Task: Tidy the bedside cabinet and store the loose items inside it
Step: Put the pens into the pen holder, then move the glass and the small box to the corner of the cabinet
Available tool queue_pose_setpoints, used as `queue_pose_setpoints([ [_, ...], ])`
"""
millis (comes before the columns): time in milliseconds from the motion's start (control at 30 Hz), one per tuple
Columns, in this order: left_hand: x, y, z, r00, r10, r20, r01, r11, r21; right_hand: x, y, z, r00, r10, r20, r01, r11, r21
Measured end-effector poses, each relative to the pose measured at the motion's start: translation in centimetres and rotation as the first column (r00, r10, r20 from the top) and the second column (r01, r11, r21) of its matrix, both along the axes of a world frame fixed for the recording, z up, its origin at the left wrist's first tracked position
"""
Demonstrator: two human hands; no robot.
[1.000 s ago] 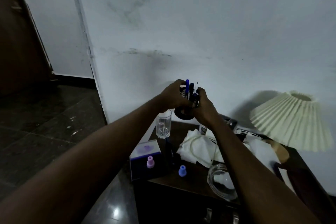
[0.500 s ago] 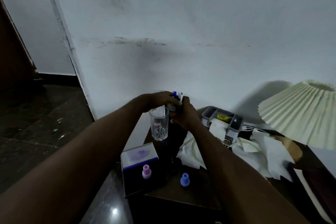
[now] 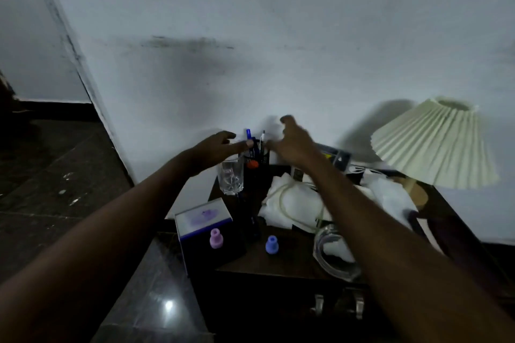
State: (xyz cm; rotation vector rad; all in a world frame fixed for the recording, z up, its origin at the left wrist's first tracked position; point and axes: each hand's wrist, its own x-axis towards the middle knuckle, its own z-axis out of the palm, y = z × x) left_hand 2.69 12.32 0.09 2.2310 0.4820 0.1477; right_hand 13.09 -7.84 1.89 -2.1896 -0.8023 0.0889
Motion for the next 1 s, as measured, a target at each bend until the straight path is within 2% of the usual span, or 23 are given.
queue_pose_setpoints([
  [67, -0.9, 0.1, -1.3, 1.000, 0.005, 0.006, -0.005, 0.999, 0.040, -0.9, -5.2, 2.8, 0.996, -0.053, 0.067, 0.045, 0.992, 0.122],
  [133, -1.4, 0.0, -2.8, 0.998, 0.022, 0.053, -0.026, 0.996, 0.083, -2.8, -10.8, 3.5, 0.989, -0.113, 0.097, 0.096, 0.981, 0.169],
  [167, -1.6, -0.4, -3.4, 0.995, 0.052, 0.090, -0.062, 0.992, 0.106, -3.8, -13.4, 2.9, 0.985, -0.137, 0.102, 0.123, 0.984, 0.131],
  [300, -2.4, -3.1, -3.5, 0.946, 0.175, 0.272, -0.209, 0.973, 0.100, -6.2, -20.6, -3.3, 0.976, -0.174, 0.129, 0.197, 0.960, -0.200],
  [367, -3.2, -4.0, -2.5, 0.913, 0.201, 0.355, -0.237, 0.970, 0.059, -6.9, -22.4, -5.9, 0.983, -0.167, 0.080, 0.183, 0.937, -0.296],
  [433, -4.1, -4.7, -1.0, 0.875, 0.220, 0.431, -0.252, 0.968, 0.017, -7.2, -23.0, -6.8, 0.991, -0.090, 0.096, 0.118, 0.932, -0.344],
  [533, -5.9, -7.6, 1.8, 0.835, 0.212, 0.508, -0.195, 0.977, -0.088, -7.7, -22.4, -6.5, 0.993, 0.067, 0.096, -0.028, 0.932, -0.360],
  [600, -7.0, -10.4, 3.1, 0.824, 0.192, 0.533, -0.137, 0.980, -0.142, -8.1, -21.6, -6.9, 0.982, 0.132, 0.135, -0.057, 0.889, -0.454],
  [667, -7.8, -13.5, 3.5, 0.849, 0.139, 0.509, -0.077, 0.987, -0.141, -8.8, -21.2, -7.4, 0.977, 0.149, 0.154, -0.049, 0.855, -0.517],
  [733, -8.1, -16.7, 3.4, 0.870, 0.078, 0.487, -0.012, 0.990, -0.137, -8.8, -21.3, -7.1, 0.982, 0.121, 0.147, -0.038, 0.882, -0.470],
  [767, -8.0, -18.2, 3.1, 0.875, 0.055, 0.480, 0.016, 0.990, -0.143, -8.5, -21.7, -6.7, 0.985, 0.095, 0.143, -0.031, 0.917, -0.398],
  [867, -7.3, -22.1, 2.0, 0.881, -0.005, 0.473, 0.088, 0.984, -0.155, -7.0, -24.2, -5.1, 0.992, -0.057, 0.109, 0.066, 0.995, -0.077],
  [933, -6.7, -24.2, 1.1, 0.887, -0.054, 0.459, 0.141, 0.977, -0.159, -6.5, -26.5, -4.2, 0.981, -0.190, 0.039, 0.185, 0.977, 0.101],
  [1000, -6.1, -25.9, -0.2, 0.894, -0.091, 0.438, 0.170, 0.975, -0.145, -6.0, -28.8, -3.8, 0.954, -0.298, 0.012, 0.293, 0.944, 0.151],
])
